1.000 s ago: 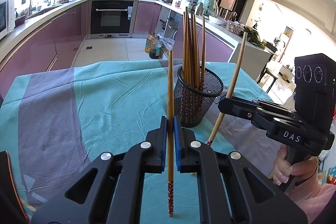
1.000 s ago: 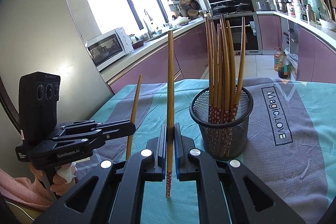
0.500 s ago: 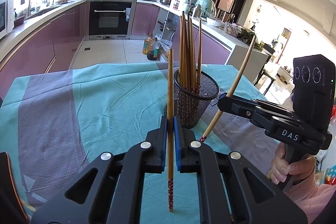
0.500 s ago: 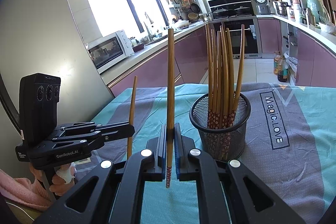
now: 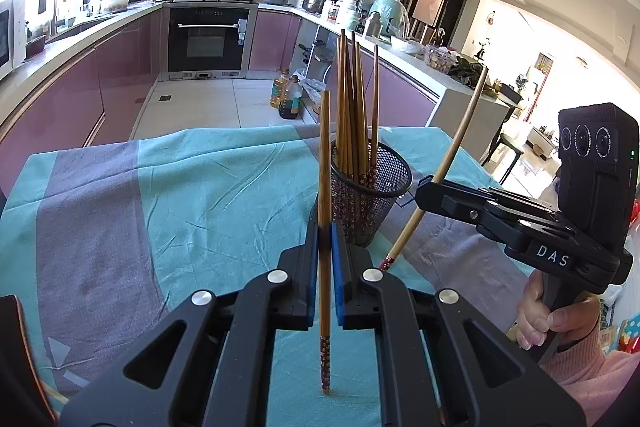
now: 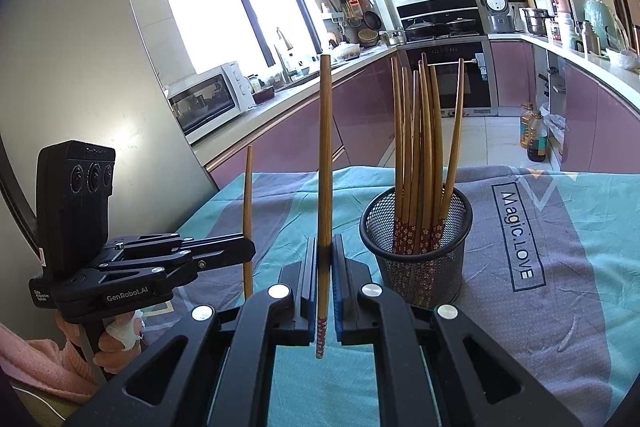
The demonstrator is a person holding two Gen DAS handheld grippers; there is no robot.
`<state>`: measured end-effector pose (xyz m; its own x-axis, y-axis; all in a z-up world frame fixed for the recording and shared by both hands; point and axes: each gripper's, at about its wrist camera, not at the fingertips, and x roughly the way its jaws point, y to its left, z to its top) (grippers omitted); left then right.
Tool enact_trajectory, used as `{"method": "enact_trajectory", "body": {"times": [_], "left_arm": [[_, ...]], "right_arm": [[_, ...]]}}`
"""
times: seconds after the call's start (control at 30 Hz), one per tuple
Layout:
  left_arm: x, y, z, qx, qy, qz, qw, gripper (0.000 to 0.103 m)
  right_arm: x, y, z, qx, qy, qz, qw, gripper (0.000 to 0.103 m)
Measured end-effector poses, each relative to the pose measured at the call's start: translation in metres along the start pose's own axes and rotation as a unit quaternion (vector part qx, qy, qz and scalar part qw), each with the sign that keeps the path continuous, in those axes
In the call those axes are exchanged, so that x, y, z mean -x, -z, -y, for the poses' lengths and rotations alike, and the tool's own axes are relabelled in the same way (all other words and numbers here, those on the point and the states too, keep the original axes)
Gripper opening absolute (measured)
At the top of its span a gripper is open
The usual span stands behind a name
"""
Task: Organize utensils
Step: 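Lower both held chopsticks into the mesh cup beside the others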
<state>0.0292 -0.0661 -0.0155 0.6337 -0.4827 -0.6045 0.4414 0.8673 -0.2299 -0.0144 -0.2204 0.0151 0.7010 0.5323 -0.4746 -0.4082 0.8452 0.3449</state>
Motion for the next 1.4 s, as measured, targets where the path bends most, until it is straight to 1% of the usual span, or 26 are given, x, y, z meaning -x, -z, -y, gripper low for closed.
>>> {"method": "enact_trajectory", "body": {"times": [1.4], "left_arm": [[0.006,-0.011,0.004,-0.011,0.003,0.013,0.9999,0.007]], "right_arm": [[0.015,-0.013,0.004,0.012,0.006,0.022,1.0,0.006]]}}
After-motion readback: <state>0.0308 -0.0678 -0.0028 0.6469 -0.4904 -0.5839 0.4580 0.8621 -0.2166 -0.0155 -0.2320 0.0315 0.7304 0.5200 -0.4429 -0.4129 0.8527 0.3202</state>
